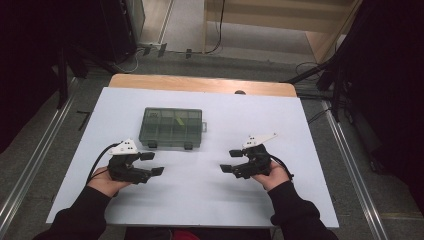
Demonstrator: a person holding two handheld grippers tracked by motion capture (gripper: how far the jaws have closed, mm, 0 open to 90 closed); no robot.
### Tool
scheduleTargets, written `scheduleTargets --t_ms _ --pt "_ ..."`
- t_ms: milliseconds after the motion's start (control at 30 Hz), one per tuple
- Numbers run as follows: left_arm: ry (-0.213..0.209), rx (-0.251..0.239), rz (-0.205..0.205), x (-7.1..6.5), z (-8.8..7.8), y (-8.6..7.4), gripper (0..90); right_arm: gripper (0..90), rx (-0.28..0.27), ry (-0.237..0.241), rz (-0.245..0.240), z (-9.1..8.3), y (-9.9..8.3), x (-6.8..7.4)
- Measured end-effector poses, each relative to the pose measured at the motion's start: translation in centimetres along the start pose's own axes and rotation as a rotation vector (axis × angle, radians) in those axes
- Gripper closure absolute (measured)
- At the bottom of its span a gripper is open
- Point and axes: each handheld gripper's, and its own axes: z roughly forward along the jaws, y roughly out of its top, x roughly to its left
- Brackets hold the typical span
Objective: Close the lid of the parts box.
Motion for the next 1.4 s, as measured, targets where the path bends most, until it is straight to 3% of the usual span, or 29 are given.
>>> scheduleTargets --t_ms 400,533,733,1000,1200,1400 --pt "0.016 -0.005 -0.002 0.0 -1.0 -0.8 30.4 28.1 0.01 -0.039 0.02 -1.4 -1.9 0.1" --pt "0.003 -0.029 -0.004 -0.2 -1.3 -0.9 30.4 28.1 0.007 -0.048 0.027 -1.9 -2.5 0.1" --pt "0.016 -0.019 -0.001 0.1 -1.6 -1.3 30.4 28.1 0.017 -0.06 0.051 -2.5 -3.4 0.2" --pt "0.012 -0.012 -0.019 0.8 -1.6 -1.5 30.4 28.1 -0.005 -0.088 0.037 -3.3 -4.1 0.2" --pt "0.006 -0.006 -0.023 1.1 -1.3 -1.5 30.4 28.1 -0.011 -0.096 0.083 -3.7 -4.5 -0.3" --pt "0.003 -0.012 -0.029 1.3 -1.4 -1.5 30.4 28.1 -0.015 -0.106 0.096 -3.9 -4.7 -0.6"
